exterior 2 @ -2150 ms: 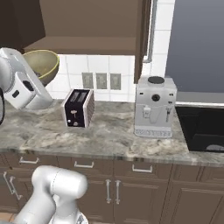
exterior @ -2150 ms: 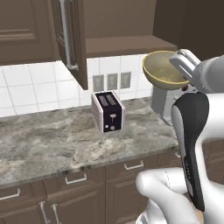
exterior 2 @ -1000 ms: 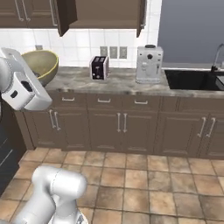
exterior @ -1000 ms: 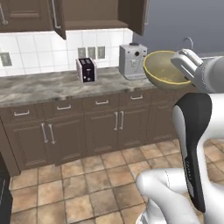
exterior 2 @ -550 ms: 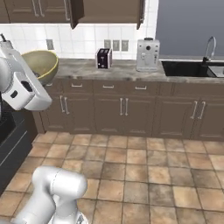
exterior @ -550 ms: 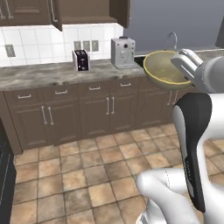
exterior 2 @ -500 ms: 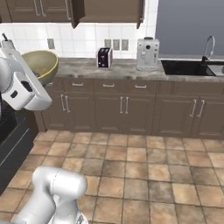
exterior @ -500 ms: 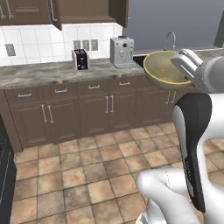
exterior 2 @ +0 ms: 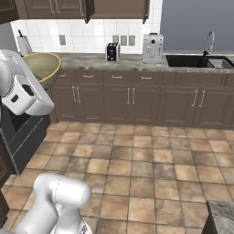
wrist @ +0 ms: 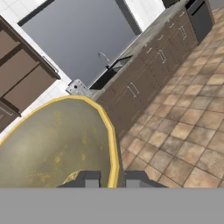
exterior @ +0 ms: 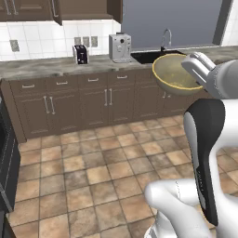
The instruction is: Take the smaller bowl and place it next to the appetizer plate on the dining counter , and place the larger bowl next to the plate with cooked food.
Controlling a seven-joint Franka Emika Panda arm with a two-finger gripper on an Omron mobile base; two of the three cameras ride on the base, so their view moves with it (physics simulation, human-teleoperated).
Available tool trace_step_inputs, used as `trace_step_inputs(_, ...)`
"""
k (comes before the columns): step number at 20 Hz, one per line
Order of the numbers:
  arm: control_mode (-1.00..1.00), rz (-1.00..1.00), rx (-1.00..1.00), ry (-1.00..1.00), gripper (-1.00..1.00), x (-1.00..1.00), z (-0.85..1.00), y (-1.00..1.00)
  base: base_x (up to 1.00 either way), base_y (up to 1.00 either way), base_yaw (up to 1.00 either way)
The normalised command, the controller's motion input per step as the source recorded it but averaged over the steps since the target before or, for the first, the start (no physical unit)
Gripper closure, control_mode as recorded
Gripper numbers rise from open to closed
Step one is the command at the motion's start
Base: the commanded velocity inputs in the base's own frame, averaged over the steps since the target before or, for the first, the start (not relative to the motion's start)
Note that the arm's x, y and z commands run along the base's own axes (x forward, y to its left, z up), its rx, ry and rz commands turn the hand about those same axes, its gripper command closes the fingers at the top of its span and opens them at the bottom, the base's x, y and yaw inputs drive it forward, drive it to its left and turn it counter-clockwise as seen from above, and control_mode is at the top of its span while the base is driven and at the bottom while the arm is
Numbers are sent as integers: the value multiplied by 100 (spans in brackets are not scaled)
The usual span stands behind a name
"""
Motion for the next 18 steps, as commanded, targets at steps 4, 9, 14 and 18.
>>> trace_step_inputs(4,100,0,0,0,100,0,0,0,-100,-37,0)
trace_step_inputs(9,100,0,0,0,100,0,0,0,-100,-39,0)
trace_step_inputs(14,100,0,0,0,100,0,0,0,-100,-50,0)
trace_step_inputs(18,100,0,0,0,100,0,0,0,-100,-58,0)
